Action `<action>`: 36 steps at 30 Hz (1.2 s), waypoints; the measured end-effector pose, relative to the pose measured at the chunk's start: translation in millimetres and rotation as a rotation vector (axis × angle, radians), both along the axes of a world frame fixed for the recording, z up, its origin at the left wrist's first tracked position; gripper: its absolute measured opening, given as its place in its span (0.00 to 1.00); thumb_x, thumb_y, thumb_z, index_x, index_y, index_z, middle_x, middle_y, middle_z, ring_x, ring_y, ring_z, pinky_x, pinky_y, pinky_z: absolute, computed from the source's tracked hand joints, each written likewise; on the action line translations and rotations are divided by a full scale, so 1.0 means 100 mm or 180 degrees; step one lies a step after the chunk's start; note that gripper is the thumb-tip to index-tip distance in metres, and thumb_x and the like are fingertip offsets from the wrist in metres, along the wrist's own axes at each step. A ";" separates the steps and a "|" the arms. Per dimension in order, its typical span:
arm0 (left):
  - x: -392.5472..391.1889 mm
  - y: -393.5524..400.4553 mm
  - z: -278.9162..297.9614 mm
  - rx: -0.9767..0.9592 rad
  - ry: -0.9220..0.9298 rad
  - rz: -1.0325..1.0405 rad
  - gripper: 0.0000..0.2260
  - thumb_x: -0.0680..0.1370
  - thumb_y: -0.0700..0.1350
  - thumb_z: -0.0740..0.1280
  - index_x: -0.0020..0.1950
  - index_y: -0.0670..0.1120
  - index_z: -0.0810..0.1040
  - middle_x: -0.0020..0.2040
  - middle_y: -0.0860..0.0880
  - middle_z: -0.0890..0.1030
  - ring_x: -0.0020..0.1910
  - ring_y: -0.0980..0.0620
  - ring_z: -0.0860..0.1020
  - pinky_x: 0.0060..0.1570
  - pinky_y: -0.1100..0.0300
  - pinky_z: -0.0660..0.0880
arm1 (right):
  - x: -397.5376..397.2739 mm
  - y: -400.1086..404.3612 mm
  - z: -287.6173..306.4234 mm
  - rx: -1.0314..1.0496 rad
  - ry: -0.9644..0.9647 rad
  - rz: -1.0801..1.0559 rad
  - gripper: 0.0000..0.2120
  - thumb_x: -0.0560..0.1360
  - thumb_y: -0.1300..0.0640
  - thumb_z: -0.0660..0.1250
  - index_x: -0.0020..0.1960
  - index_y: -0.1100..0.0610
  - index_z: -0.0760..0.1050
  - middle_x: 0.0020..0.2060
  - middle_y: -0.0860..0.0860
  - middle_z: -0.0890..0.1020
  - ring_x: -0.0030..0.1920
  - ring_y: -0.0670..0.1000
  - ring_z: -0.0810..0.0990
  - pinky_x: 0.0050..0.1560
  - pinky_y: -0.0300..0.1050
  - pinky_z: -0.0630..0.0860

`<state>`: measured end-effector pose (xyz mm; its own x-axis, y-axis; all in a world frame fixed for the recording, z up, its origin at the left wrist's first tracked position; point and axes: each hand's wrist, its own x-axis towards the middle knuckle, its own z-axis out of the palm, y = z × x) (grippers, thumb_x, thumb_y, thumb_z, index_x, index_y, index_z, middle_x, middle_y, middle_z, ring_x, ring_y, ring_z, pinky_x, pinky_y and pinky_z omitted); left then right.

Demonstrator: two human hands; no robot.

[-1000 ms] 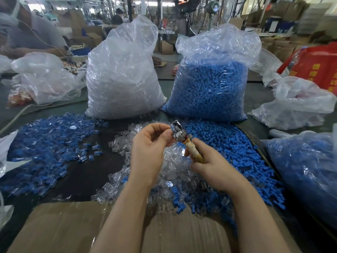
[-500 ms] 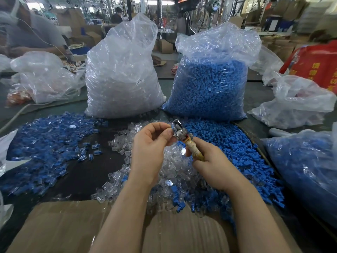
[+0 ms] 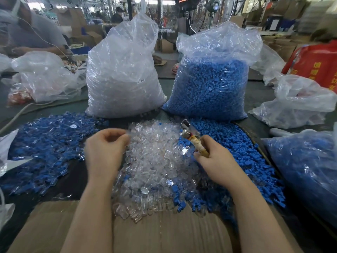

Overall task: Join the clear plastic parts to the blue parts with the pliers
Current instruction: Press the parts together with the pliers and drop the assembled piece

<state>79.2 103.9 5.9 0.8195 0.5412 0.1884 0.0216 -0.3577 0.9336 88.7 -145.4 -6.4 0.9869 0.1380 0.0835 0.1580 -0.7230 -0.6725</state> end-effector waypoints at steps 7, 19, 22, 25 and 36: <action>-0.06 0.55 -0.31 0.1107 0.0984 0.1430 0.07 0.78 0.37 0.69 0.54 0.40 0.85 0.52 0.37 0.83 0.52 0.36 0.79 0.53 0.44 0.77 | 0.04 -0.08 -0.06 -0.0891 -0.0082 -0.1012 0.08 0.81 0.50 0.58 0.59 0.45 0.67 0.40 0.48 0.77 0.37 0.53 0.76 0.34 0.48 0.72; 0.04 0.18 -0.20 0.1435 0.1372 0.0076 0.02 0.78 0.48 0.70 0.47 0.52 0.82 0.40 0.55 0.79 0.40 0.54 0.76 0.42 0.56 0.71 | 0.03 -0.03 -0.17 -0.1505 0.0315 -0.1385 0.06 0.75 0.54 0.65 0.47 0.55 0.69 0.34 0.49 0.72 0.31 0.49 0.70 0.26 0.42 0.62; 0.06 0.10 -0.23 0.1443 0.1833 -0.0269 0.07 0.77 0.53 0.71 0.43 0.50 0.81 0.40 0.51 0.81 0.42 0.49 0.79 0.46 0.53 0.77 | 0.04 0.00 -0.19 -0.1595 0.0302 -0.1394 0.05 0.75 0.55 0.66 0.46 0.54 0.69 0.34 0.49 0.72 0.30 0.49 0.69 0.27 0.43 0.61; 0.06 0.08 -0.24 0.1424 0.1888 -0.0289 0.08 0.76 0.53 0.71 0.45 0.49 0.83 0.42 0.48 0.83 0.45 0.46 0.80 0.50 0.51 0.78 | 0.05 0.00 -0.21 -0.1568 0.0260 -0.1436 0.05 0.75 0.55 0.66 0.45 0.53 0.70 0.34 0.49 0.72 0.30 0.49 0.69 0.26 0.42 0.61; 0.08 0.08 -0.22 0.1082 0.1207 -0.0184 0.09 0.75 0.50 0.74 0.45 0.50 0.74 0.43 0.52 0.79 0.40 0.54 0.75 0.36 0.57 0.69 | 0.07 -0.01 -0.24 -0.1455 0.0141 -0.1345 0.05 0.75 0.54 0.66 0.46 0.52 0.70 0.34 0.48 0.71 0.31 0.48 0.68 0.28 0.43 0.62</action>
<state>86.7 111.9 -16.2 0.8911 0.4528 0.0295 0.3074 -0.6504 0.6946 95.9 -146.7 -30.9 0.9652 -0.2530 0.0659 -0.2255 -0.9332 -0.2796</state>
